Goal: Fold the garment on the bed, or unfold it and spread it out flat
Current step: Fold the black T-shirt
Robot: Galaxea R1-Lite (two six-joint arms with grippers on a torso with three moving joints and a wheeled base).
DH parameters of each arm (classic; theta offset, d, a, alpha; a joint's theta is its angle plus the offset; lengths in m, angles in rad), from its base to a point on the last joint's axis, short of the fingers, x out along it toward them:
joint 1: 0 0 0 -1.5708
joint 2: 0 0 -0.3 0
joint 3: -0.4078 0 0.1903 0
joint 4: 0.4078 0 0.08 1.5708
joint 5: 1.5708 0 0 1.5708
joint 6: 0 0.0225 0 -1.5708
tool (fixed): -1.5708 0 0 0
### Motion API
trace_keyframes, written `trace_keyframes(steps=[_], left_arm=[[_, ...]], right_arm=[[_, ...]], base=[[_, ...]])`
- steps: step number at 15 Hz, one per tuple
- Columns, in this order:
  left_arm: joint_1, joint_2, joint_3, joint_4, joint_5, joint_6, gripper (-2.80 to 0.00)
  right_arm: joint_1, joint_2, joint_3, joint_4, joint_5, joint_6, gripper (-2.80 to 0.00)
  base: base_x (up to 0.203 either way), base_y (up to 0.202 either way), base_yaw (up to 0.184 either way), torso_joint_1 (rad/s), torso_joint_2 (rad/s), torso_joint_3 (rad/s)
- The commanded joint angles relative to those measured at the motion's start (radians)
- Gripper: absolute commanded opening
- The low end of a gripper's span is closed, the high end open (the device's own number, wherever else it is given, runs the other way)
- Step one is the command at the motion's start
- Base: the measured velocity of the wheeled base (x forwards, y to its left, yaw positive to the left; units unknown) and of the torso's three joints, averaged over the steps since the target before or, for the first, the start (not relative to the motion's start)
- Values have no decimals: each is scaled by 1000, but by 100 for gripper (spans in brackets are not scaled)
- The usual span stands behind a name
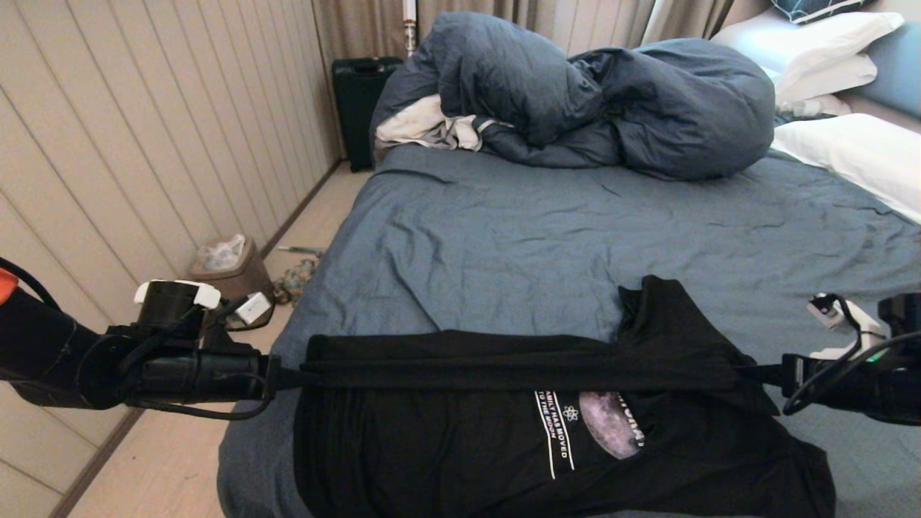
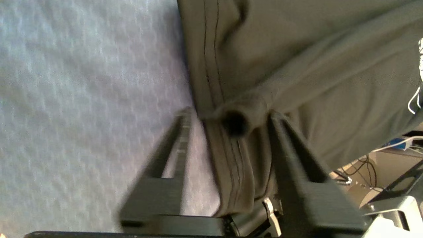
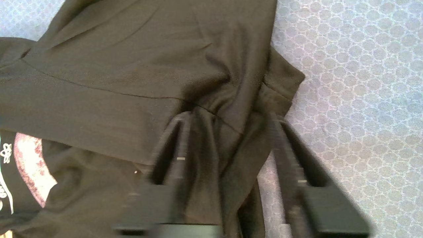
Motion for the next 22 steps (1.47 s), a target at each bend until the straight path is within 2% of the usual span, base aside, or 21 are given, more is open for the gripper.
trace_keyframes(steps=[1,5,8,9,11,12,15,17,20,22], left_arm=[[0,-39,29,-3,-4,0,0],[36,-156,114,-5,-1,0,0],[79,-181,147,-6,4,-4,0],[107,-181,116,-6,4,-6,-280],[139,-171,22,8,6,-14,-280],[145,-156,-49,33,7,-35,-280],[149,-74,-273,154,8,-83,-280],[150,1,-399,248,19,-113,-280],[142,68,-509,317,82,-131,-280],[119,70,-514,363,101,-167,-280]], right_arm=[[-14,-10,-9,-2,7,0,0],[-113,-31,-50,6,84,8,0],[-138,-36,-108,8,87,31,0],[-138,-31,-149,9,80,69,-280],[-119,4,-242,10,49,159,-280],[-67,22,-278,11,19,183,-280],[57,142,-428,17,-103,209,-280],[108,234,-559,58,-185,214,-280],[135,326,-722,236,-236,236,-280],[168,342,-741,255,-250,250,-280]], base=[[0,0,0,0,0,0],[0,0,0,0,0,0],[0,0,0,0,0,0],[0,0,0,0,0,0],[0,0,0,0,0,0],[0,0,0,0,0,0],[0,0,0,0,0,0],[0,0,0,0,0,0],[0,0,0,0,0,0],[0,0,0,0,0,0]])
